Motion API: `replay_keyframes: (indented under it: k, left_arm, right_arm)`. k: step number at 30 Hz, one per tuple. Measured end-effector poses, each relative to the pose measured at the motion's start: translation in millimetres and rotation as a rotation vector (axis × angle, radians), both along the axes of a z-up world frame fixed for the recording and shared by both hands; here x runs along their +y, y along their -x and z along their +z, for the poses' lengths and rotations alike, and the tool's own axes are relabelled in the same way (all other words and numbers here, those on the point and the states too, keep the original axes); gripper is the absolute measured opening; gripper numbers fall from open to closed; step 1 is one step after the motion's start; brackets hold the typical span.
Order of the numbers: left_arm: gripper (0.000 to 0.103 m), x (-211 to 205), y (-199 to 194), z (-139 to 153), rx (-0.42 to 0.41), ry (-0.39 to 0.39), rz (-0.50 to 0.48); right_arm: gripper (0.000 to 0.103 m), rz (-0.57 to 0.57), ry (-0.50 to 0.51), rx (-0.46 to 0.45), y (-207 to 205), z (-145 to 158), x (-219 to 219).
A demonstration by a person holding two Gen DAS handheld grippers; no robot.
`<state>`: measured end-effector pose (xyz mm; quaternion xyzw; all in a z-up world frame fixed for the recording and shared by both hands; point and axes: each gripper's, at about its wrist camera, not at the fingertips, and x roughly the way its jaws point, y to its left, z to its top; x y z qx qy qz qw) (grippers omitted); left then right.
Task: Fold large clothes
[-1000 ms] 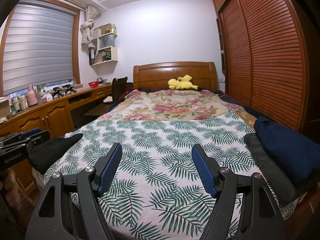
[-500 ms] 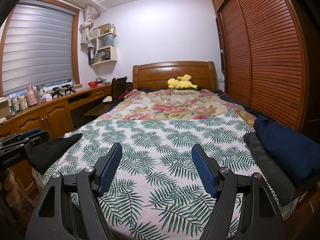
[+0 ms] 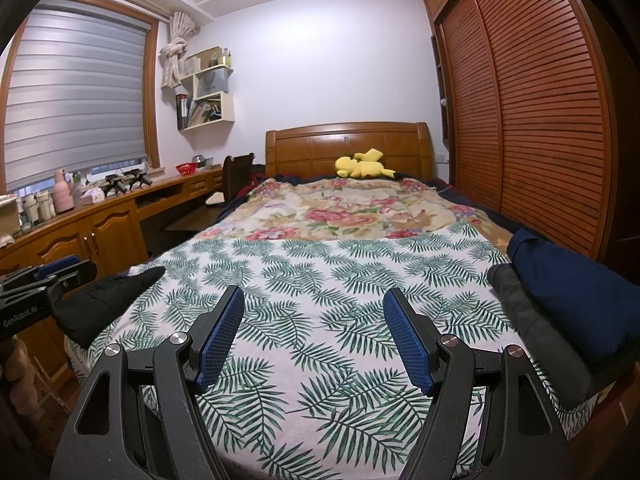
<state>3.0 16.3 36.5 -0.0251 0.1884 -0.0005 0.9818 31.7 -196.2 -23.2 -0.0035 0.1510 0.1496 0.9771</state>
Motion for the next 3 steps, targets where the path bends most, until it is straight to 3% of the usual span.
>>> replay_keyframes:
  k: [3]
  left_arm:
    - [0.044, -0.3, 0.1, 0.0, 0.0, -0.002, 0.0]
  right_arm:
    - [0.074, 0.0, -0.001, 0.002, -0.2, 0.0, -0.1]
